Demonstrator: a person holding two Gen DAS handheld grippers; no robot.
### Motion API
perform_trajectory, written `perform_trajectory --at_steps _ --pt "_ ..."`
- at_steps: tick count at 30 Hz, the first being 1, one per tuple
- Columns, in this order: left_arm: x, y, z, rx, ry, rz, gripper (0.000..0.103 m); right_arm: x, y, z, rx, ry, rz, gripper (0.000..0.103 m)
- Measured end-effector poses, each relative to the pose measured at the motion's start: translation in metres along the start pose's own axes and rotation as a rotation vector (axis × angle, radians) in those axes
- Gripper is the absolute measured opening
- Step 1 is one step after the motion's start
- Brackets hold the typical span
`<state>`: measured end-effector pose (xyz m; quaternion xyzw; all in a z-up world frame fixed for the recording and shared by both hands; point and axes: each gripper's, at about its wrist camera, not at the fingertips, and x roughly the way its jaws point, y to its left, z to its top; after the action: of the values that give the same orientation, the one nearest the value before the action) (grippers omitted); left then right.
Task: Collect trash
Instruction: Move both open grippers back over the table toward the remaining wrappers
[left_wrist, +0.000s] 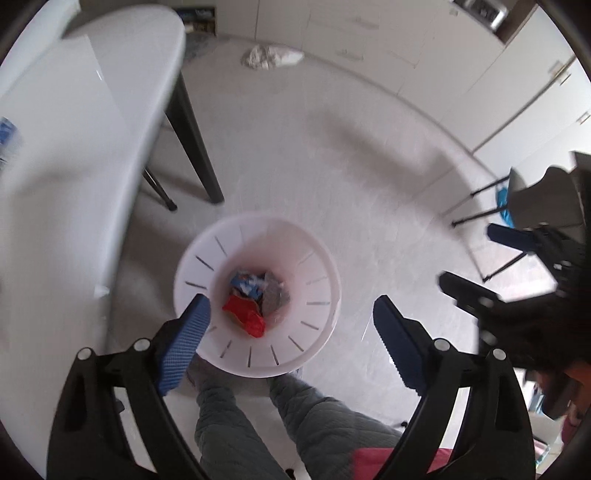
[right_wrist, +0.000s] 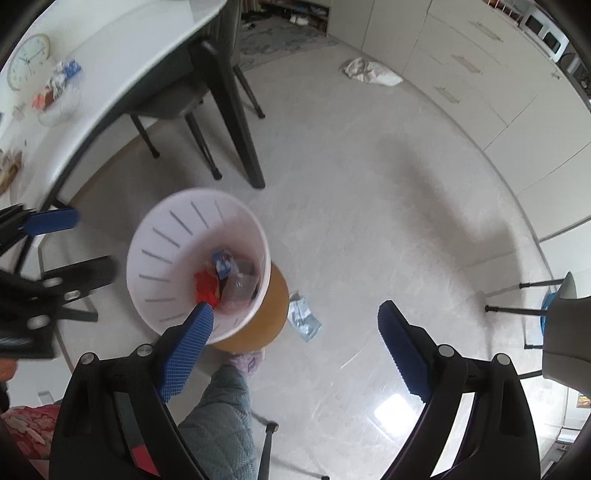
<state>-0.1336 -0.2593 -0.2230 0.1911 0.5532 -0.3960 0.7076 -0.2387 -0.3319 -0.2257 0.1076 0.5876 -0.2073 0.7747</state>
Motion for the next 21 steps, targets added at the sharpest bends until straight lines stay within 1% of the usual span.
perform_trajectory --at_steps 1,2,3,4,5,6,8,9,10,12,15,16,17,18,19,20,21 --pt "-0.015 0.0 0.001 -0.004 -0.025 0.006 0.088 -0.011 0.001 0.007 -0.004 -0.025 0.003 0.09" --pt "-0.038 0.003 0.002 -0.013 -0.065 0.021 0.093 -0.017 0.002 0.012 -0.008 -0.04 0.008 0.09" --pt "-0.055 0.006 0.003 -0.024 -0.092 0.034 0.095 -0.028 0.006 0.02 -0.018 -0.069 0.02 0.093" --pt "-0.084 0.015 0.003 -0.05 -0.147 0.053 0.095 -0.037 0.012 0.026 -0.028 -0.094 0.028 0.095" --pt "-0.098 0.02 0.002 -0.066 -0.175 0.063 0.095 -0.043 0.015 0.031 -0.038 -0.113 0.034 0.097" --pt "-0.121 0.032 0.001 -0.095 -0.213 0.087 0.095 -0.053 0.024 0.04 -0.058 -0.142 0.049 0.097" --pt "-0.151 0.052 -0.005 -0.148 -0.256 0.137 0.095 -0.066 0.039 0.051 -0.094 -0.177 0.079 0.098" --pt "-0.161 0.062 -0.008 -0.171 -0.27 0.157 0.095 -0.071 0.048 0.058 -0.115 -0.195 0.092 0.098" --pt "-0.176 0.079 -0.014 -0.215 -0.287 0.197 0.095 -0.077 0.06 0.065 -0.142 -0.215 0.11 0.099" --pt "-0.193 0.107 -0.027 -0.271 -0.302 0.248 0.095 -0.085 0.088 0.08 -0.209 -0.243 0.157 0.1" --pt "-0.207 0.142 -0.047 -0.321 -0.299 0.292 0.095 -0.089 0.129 0.095 -0.328 -0.256 0.238 0.1" --pt "-0.211 0.154 -0.054 -0.333 -0.291 0.306 0.095 -0.09 0.151 0.102 -0.419 -0.253 0.27 0.1" --pt "-0.214 0.17 -0.064 -0.344 -0.275 0.319 0.095 -0.091 0.17 0.106 -0.5 -0.251 0.287 0.1" --pt "-0.214 0.177 -0.071 -0.348 -0.264 0.328 0.095 -0.093 0.196 0.113 -0.63 -0.254 0.303 0.1" --pt "-0.217 0.19 -0.079 -0.352 -0.248 0.343 0.095 -0.094 0.213 0.114 -0.711 -0.256 0.308 0.1" --pt "-0.219 0.201 -0.087 -0.353 -0.236 0.353 0.095 -0.094 0.241 0.117 -0.854 -0.256 0.317 0.1" --pt "-0.22 0.208 -0.092 -0.353 -0.229 0.358 0.095 -0.094 0.264 0.118 -0.966 -0.251 0.322 0.1"
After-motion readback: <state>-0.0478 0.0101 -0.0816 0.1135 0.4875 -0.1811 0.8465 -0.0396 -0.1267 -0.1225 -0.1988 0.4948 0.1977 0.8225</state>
